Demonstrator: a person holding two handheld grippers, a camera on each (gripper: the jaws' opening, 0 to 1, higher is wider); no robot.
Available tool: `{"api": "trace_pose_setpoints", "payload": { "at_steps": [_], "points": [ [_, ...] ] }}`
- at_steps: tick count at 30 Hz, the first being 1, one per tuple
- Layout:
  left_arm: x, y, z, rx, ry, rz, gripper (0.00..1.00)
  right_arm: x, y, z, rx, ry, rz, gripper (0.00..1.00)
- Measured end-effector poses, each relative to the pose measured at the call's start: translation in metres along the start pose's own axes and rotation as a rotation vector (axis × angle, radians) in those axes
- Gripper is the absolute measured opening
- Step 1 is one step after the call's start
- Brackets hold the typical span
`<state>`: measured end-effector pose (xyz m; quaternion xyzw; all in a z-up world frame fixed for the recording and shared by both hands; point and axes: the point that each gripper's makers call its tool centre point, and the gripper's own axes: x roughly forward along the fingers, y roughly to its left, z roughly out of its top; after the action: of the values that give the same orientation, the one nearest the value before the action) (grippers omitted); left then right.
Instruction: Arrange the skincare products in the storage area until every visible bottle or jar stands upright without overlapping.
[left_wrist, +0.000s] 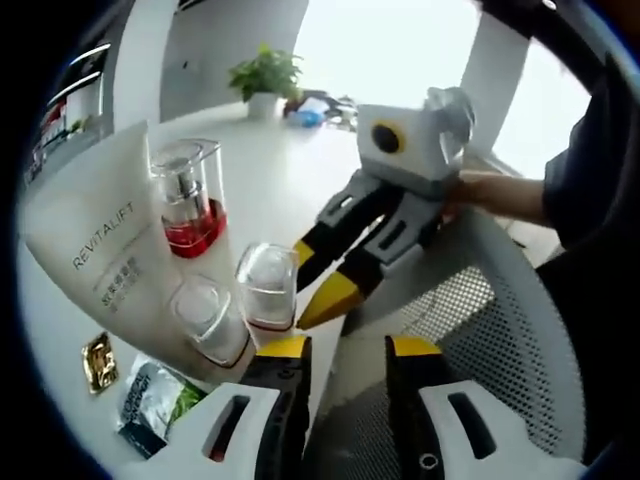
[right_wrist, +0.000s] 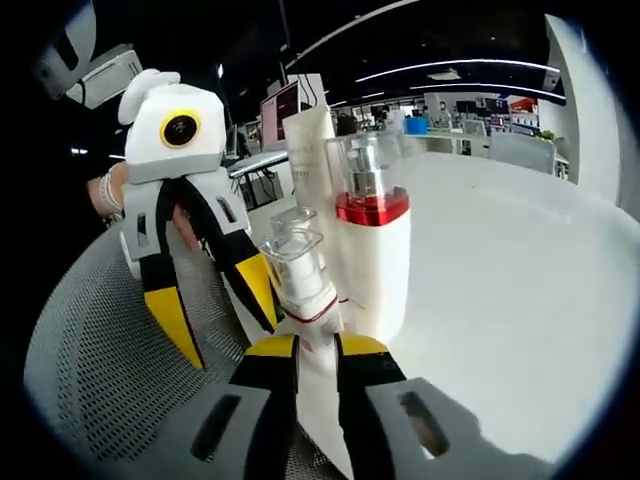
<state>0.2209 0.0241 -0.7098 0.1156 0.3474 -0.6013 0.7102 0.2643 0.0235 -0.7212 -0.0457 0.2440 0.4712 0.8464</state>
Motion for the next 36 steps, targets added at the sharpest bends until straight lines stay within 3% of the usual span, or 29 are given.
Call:
{"api": "trace_pose_setpoints", "payload": {
  "at_steps": [12,36],
  "points": [
    [0.0023,0.005,-0.0008,-0.028,-0.005,0.021,0.33,0.0009,-0.0025,-0.0026,0.044,0.014,-0.015,0.12],
    [0.0072,0.0081,-0.0024,-0.034,-0.004,0.035,0.37,0.0082,-0.0069,-0.0059,0.041,0.132,-0.077,0.12]
  ]
}}
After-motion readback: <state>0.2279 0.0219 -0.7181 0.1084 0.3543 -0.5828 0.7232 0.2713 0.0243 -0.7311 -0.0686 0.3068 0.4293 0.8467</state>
